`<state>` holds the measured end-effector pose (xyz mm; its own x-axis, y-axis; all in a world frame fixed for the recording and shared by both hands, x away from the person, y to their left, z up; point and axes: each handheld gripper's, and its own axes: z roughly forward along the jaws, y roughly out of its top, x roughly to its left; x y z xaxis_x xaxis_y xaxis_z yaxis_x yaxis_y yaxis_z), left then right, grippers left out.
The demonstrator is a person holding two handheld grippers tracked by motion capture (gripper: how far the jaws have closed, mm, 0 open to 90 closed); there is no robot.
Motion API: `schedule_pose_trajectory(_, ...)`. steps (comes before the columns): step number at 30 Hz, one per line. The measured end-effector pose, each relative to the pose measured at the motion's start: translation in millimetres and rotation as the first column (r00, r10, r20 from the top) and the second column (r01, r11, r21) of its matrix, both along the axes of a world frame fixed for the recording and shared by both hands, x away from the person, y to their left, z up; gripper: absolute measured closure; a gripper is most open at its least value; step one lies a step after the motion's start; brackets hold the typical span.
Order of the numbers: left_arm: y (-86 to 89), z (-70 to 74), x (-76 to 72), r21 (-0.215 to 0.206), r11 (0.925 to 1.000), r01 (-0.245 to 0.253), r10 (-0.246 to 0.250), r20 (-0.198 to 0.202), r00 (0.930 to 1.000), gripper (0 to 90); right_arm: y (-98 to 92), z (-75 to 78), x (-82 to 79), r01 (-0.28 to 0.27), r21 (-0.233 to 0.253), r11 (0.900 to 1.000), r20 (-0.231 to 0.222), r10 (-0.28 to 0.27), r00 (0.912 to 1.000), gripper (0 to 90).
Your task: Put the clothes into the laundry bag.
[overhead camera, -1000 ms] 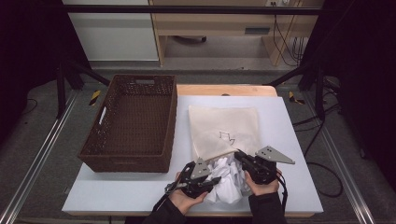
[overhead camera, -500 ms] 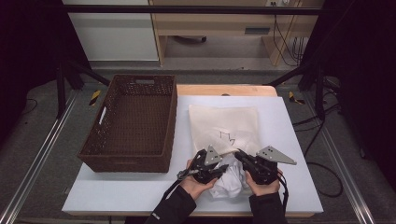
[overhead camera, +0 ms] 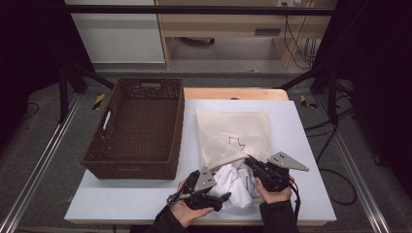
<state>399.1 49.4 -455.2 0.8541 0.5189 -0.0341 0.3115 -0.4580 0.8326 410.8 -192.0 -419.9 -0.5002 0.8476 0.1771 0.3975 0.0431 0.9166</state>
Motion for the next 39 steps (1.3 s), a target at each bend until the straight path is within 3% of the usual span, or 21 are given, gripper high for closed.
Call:
schedule_pose_trajectory(4,-5.8,-9.5,4.4,0.02,0.9998,0.004,-0.003,-0.033,0.9995,43.7,1.5,-0.7,0.2,-0.004,0.001,1.0,-0.005,0.004,1.0,87.9)
schedule_pose_trajectory(8,-10.9,-8.0,8.6,0.047,0.9989,0.003,0.0,-0.053,0.9986,59.4,1.3,-1.7,0.9,-0.004,0.004,1.0,-0.007,0.004,1.0,88.0)
schedule_pose_trajectory(11,-13.4,1.0,8.9,0.013,0.9998,0.014,-0.013,-0.043,0.999,70.5,0.9,-2.2,1.5,-0.003,0.001,1.0,-0.006,0.003,1.0,88.0)
schedule_pose_trajectory(14,-20.7,12.3,9.7,-0.012,0.9996,0.026,-0.026,-0.011,0.9996,74.3,1.4,-2.2,1.5,-0.002,0.004,1.0,-0.008,0.003,1.0,88.0)
schedule_pose_trajectory(18,-36.9,16.5,24.2,0.014,0.9997,0.018,-0.018,0.017,0.9997,75.0,1.1,-0.5,0.4,0.0,0.002,1.0,0.0,0.0,1.0,88.0)
schedule_pose_trajectory(19,-36.9,16.5,24.2,0.014,0.9997,0.018,-0.018,0.017,0.9997,75.0,0.7,0.2,-0.1,0.0,0.003,1.0,-0.001,0.0,1.0,88.0)
schedule_pose_trajectory(20,-40.0,11.3,35.3,0.031,0.9995,-0.002,0.002,0.007,1.0,74.9,0.5,1.0,-0.7,-0.001,0.008,1.0,0.002,0.001,1.0,88.0)
schedule_pose_trajectory(23,-39.0,3.8,50.2,0.037,0.9987,-0.035,0.035,0.0,0.9994,73.9,-0.3,3.0,-1.7,-0.001,0.009,1.0,0.008,0.001,1.0,88.0)
schedule_pose_trajectory(26,-38.1,3.0,53.1,0.035,0.9985,-0.041,0.04,0.011,0.9991,70.2,0.8,2.2,-1.4,-0.002,0.01,1.0,0.005,0.002,1.0,87.9)
schedule_pose_trajectory(30,-37.6,4.3,45.2,0.036,0.9982,-0.047,0.046,0.038,0.9982,61.0,0.7,1.0,-0.8,-0.003,0.005,1.0,0.002,0.003,1.0,87.9)
schedule_pose_trajectory(32,-33.2,9.7,37.5,0.016,0.9998,-0.014,0.013,0.035,0.9993,44.5,0.7,0.5,-0.5,-0.003,0.007,1.0,-0.002,0.003,1.0,87.9)
schedule_pose_trajectory(35,-25.2,17.9,25.7,0.008,1.0,0.003,-0.003,0.038,0.9993,31.7,0.0,0.6,-0.4,-0.003,0.007,1.0,0.0,0.003,1.0,87.9)
schedule_pose_trajectory(39,-14.3,23.1,13.1,-0.008,1.0,-0.002,0.002,0.047,0.9989,25.6,-0.2,1.1,-0.9,-0.003,0.006,1.0,0.001,0.003,1.0,87.8)
